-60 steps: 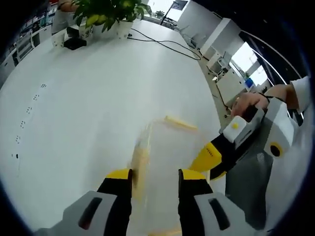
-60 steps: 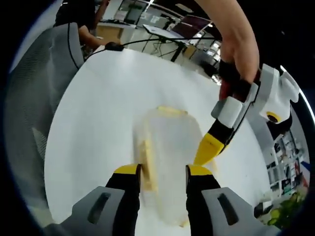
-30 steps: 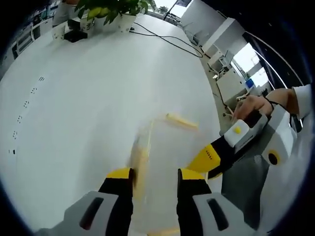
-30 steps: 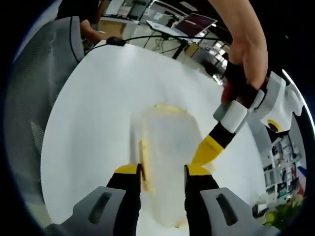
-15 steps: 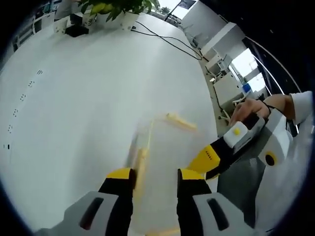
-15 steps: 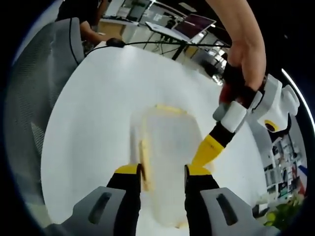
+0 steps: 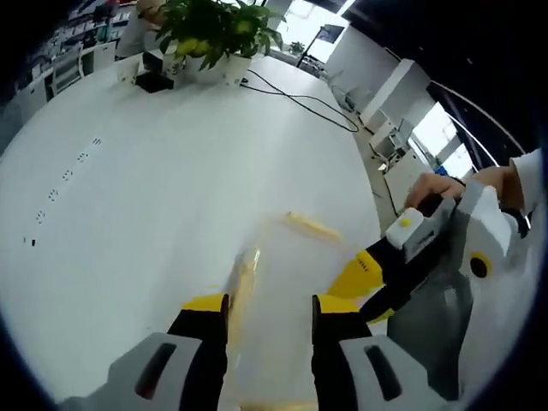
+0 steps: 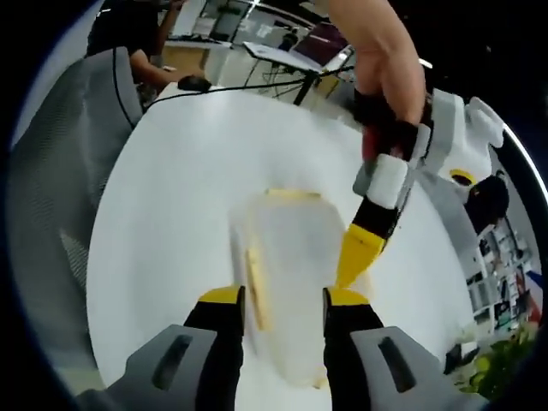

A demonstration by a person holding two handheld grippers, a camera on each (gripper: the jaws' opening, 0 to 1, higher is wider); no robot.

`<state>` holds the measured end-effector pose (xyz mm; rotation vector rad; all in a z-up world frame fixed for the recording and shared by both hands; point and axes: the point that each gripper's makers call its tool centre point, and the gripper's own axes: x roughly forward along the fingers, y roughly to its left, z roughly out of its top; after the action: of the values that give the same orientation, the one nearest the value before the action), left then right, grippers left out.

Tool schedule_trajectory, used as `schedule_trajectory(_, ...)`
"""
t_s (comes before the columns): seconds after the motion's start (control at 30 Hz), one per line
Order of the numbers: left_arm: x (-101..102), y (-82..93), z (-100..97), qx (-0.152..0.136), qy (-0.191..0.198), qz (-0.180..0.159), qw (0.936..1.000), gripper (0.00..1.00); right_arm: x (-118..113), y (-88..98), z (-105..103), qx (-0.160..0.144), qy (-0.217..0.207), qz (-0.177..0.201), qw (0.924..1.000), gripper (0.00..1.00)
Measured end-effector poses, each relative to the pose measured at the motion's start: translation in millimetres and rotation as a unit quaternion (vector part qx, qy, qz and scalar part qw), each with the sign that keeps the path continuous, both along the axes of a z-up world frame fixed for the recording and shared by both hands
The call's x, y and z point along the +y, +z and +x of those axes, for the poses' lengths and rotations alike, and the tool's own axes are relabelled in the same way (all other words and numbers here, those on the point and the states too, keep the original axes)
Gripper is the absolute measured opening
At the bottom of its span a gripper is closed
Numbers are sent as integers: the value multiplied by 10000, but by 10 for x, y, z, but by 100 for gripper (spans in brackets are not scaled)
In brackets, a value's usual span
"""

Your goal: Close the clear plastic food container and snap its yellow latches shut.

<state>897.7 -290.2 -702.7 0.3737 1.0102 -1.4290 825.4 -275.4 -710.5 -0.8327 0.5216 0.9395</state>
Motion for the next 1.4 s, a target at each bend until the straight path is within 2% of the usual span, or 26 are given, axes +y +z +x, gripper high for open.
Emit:
schedule_trajectory(0.13, 91, 68, 61, -178, 311, -319, 9988, 32, -87, 37, 3, 67, -238, 78, 9997, 34)
schedule_trajectory(0.27, 197, 87, -37, -188, 536, -559, 9968, 33, -189, 38, 13, 184, -533, 181, 9982, 36)
schedule_trajectory(0.4, 286, 92, -32, -446, 737, -693, 9939, 36, -262, 36, 14, 263, -740, 277, 9965, 41)
schedule_trajectory(0.5, 360, 152, 13, -887, 910, -909, 9877, 37, -343, 9, 17, 360, -945, 322, 9943, 45)
schedule_trajectory(0.53, 382, 159, -11, -855, 953, -943, 9873, 36, -358, 6, 16, 370, -977, 339, 9939, 46)
schedule_trajectory(0.63, 464, 179, -31, -1042, 1087, -1034, 9832, 37, -409, -2, 15, 421, -1109, 426, 9920, 47)
schedule_trajectory(0.7, 497, 195, -45, -1052, 1201, -1191, 9800, 36, -451, -18, 20, 446, -1213, 474, 9905, 47)
schedule_trajectory(0.77, 497, 213, -75, -907, 1407, -1386, 9761, 36, -496, -38, 28, 477, -1338, 528, 9885, 48)
schedule_trajectory(0.83, 530, 212, -102, -1081, 1440, -1411, 9735, 38, -524, -52, 30, 504, -1427, 571, 9868, 50)
schedule_trajectory(0.93, 526, 245, -131, -1258, 1649, -1589, 9653, 42, -556, -74, 26, 563, -1563, 653, 9839, 50)
schedule_trajectory(1.03, 513, 267, -189, -1321, 1769, -1723, 9600, 47, -573, -108, 20, 624, -1646, 703, 9819, 51)
schedule_trajectory(1.1, 507, 288, -217, -1375, 1911, -1864, 9539, 51, -587, -139, 17, 668, -1711, 734, 9802, 52)
schedule_trajectory(1.2, 541, 290, -250, -1563, 1995, -1919, 9481, 57, -603, -185, 7, 760, -1809, 784, 9774, 55)
schedule_trajectory(1.3, 621, 273, -255, -1587, 2190, -1979, 9422, 58, -606, -236, -6, 831, -1867, 799, 9756, 56)
schedule_trajectory(1.4, 700, 203, -297, -1582, 2271, -1963, 9407, 58, -606, -293, -19, 872, -1883, 772, 9752, 57)
